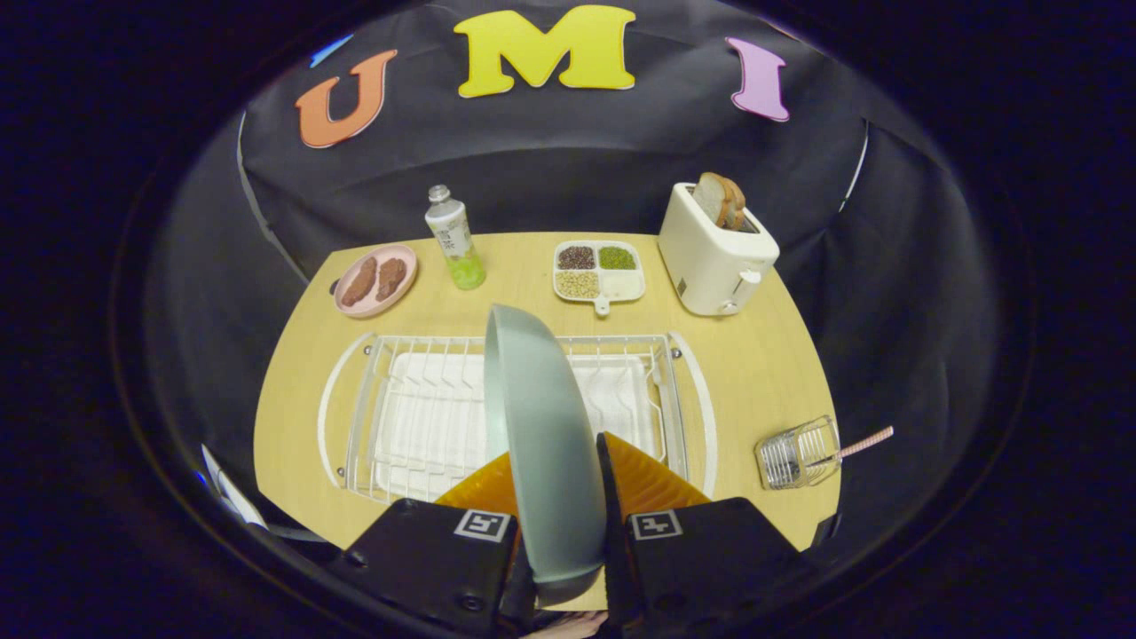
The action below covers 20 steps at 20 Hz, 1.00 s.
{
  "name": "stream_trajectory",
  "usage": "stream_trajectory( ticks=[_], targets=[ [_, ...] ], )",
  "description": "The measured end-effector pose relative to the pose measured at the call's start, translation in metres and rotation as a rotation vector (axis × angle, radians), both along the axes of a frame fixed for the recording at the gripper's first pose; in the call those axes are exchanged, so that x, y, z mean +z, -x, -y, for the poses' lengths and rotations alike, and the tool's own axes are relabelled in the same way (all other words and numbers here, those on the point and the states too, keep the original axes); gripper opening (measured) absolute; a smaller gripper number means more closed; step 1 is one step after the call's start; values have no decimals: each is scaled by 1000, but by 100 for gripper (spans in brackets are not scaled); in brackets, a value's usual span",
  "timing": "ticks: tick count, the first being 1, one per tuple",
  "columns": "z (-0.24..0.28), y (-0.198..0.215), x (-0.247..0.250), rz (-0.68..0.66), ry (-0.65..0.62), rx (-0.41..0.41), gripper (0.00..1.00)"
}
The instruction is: Take the plate from the dish rack, then take the spoon from the basket and place it into the plate.
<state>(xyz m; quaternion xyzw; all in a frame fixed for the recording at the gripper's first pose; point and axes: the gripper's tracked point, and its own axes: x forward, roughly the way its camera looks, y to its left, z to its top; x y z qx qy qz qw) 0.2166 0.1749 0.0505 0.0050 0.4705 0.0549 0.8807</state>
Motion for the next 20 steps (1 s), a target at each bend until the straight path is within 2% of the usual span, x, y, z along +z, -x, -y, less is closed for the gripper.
stream_trajectory(
  ticks=[6, 9, 11, 14, 20],
  targets=[
    [38, 81, -21, -19, -56, 41, 36],
    [58, 111, -51, -23, -80, 61, 35],
    [75, 125, -78, -32, -106, 42, 35],
    [84, 146, -113, -95, -229, 2, 35],
    [77, 157, -165, -193, -518, -63, 35]
  ],
)
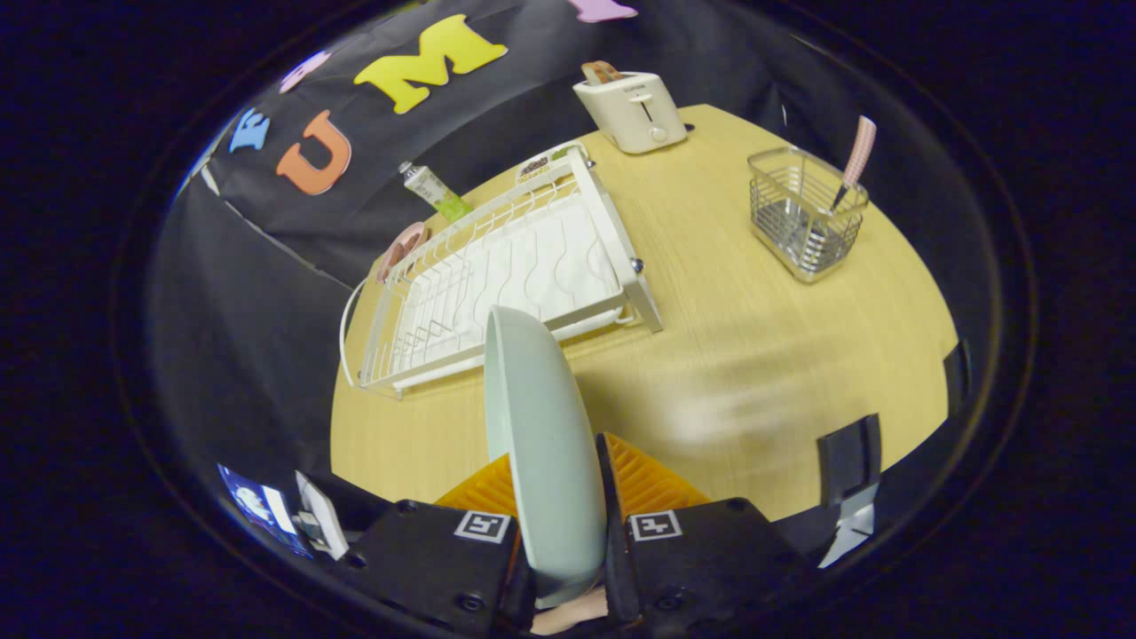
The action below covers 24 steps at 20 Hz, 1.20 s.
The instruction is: Take the plate from the dish rack, then take the spoon from the basket and place it into the plate.
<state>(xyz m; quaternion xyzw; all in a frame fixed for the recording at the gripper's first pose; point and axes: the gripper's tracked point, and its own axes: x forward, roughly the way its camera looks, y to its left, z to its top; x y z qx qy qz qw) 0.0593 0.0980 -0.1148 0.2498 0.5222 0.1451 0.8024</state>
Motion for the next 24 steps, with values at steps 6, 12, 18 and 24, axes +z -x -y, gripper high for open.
stream_trajectory(
  ticks=[6, 12, 18, 24],
  targets=[
    [2, -1, -29, -50, -111, -17, 35],
    [8, -3, -45, -75, -131, -12, 43],
    [13, -8, -47, -58, -142, -14, 49],
    [26, -6, -35, 35, -91, 15, 50]
  ],
)
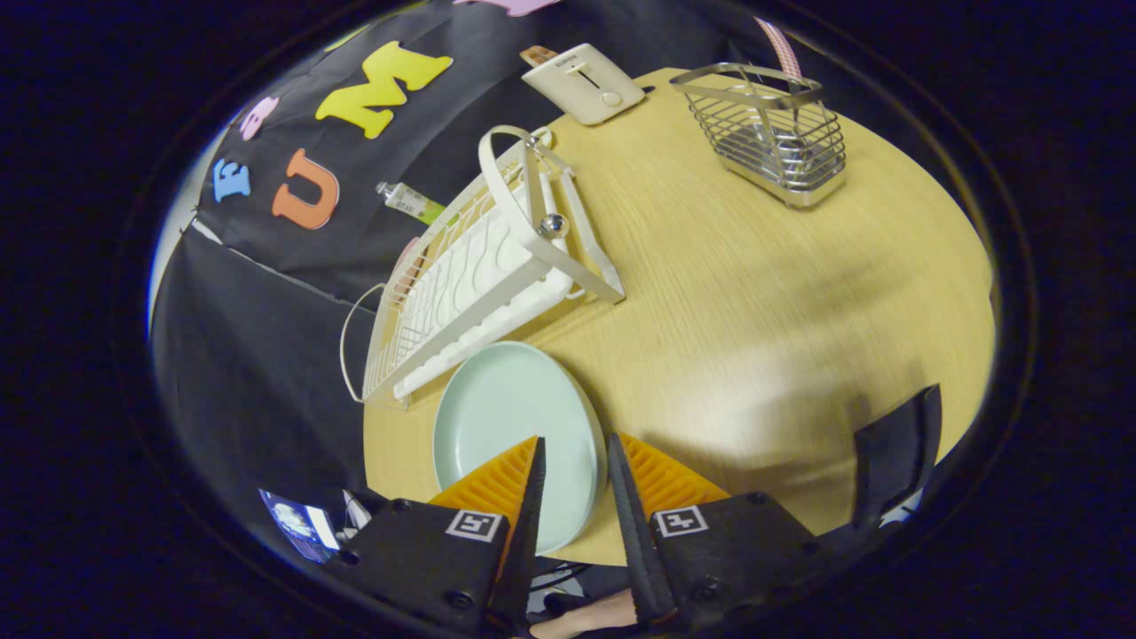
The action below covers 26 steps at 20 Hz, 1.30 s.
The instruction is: Take the plate from the dish rack, then take the spoon from the basket and place it into the plate.
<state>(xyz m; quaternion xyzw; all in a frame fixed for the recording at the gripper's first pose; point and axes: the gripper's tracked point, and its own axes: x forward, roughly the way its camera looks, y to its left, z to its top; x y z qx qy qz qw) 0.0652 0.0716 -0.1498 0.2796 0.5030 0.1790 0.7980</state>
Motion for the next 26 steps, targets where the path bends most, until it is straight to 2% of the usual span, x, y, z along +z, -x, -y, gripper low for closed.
stream_trajectory(
  ticks=[4, 6, 12, 15, 17, 19, 26],
  targets=[
    [27, -2, 14, 130, 102, -1, 52],
    [48, -4, 25, 224, 166, -31, 54],
    [128, -26, 66, 576, 460, -218, 57],
    [165, -33, 91, 715, 545, -322, 62],
    [177, -36, 93, 736, 542, -355, 72],
    [189, -46, 86, 728, 531, -367, 76],
    [223, -112, 81, 812, 530, -372, 76]
  ],
)
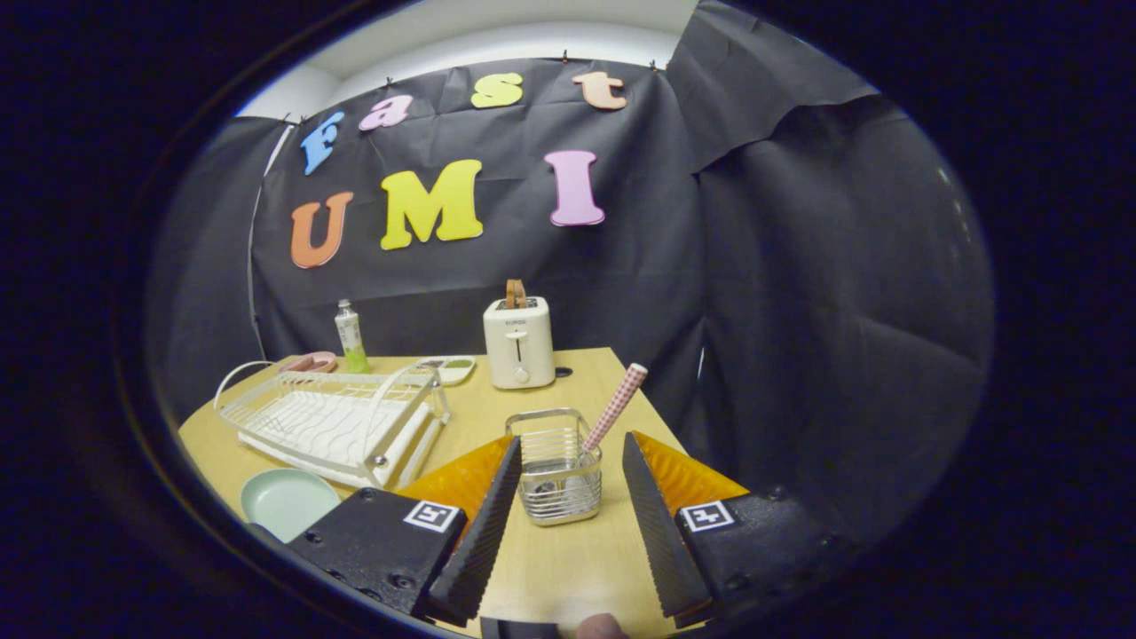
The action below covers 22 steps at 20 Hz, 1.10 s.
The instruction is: Take the plate from the dish rack, then take the spoon from the basket and place it into the plate.
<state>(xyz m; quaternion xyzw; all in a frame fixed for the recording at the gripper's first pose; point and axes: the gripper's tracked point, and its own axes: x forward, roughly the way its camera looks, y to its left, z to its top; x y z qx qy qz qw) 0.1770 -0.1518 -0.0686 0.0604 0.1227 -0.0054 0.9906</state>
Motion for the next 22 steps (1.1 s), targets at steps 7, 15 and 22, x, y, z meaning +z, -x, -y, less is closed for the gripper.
stream_trajectory(
  ticks=[7, 15, 22],
  targets=[
    [20, -56, -13, -29, -91, -8, 75],
    [12, -75, -22, -78, -171, 32, 58],
    [3, -69, -18, -103, -208, 32, 24]
  ],
)
